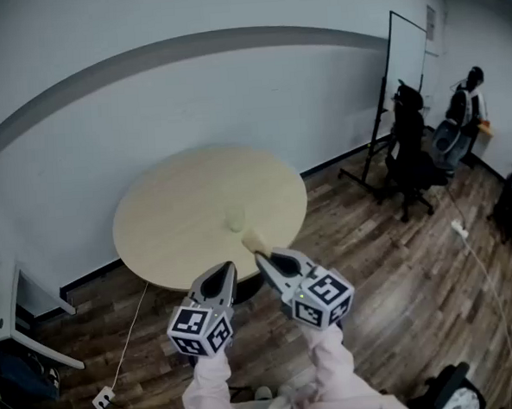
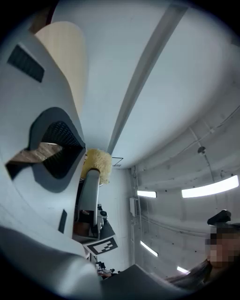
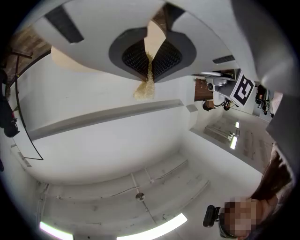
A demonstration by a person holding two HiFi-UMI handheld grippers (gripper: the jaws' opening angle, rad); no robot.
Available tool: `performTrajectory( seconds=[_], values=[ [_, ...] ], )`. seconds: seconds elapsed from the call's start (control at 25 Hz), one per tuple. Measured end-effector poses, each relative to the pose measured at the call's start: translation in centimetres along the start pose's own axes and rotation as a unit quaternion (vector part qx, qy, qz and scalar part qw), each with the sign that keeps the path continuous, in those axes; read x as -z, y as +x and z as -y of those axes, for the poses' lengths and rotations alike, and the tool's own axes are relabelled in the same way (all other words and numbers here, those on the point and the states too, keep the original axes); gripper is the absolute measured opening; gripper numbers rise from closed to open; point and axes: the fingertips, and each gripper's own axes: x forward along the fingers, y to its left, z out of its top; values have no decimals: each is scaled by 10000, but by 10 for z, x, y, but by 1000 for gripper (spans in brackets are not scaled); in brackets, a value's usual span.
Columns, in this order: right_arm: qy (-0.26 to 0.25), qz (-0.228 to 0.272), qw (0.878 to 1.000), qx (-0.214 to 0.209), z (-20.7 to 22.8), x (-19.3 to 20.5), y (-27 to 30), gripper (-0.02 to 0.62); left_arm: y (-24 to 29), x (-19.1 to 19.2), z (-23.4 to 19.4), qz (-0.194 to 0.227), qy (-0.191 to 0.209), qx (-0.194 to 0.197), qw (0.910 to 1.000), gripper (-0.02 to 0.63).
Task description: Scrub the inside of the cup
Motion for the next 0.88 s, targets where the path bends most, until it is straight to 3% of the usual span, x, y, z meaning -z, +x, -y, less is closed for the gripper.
performTrajectory(
  seconds=[0.88],
  values=[
    [153,-9,9998,-139,28,10,12,28,24,10,-11,-61,-32,-57,10000,-8]
  ],
)
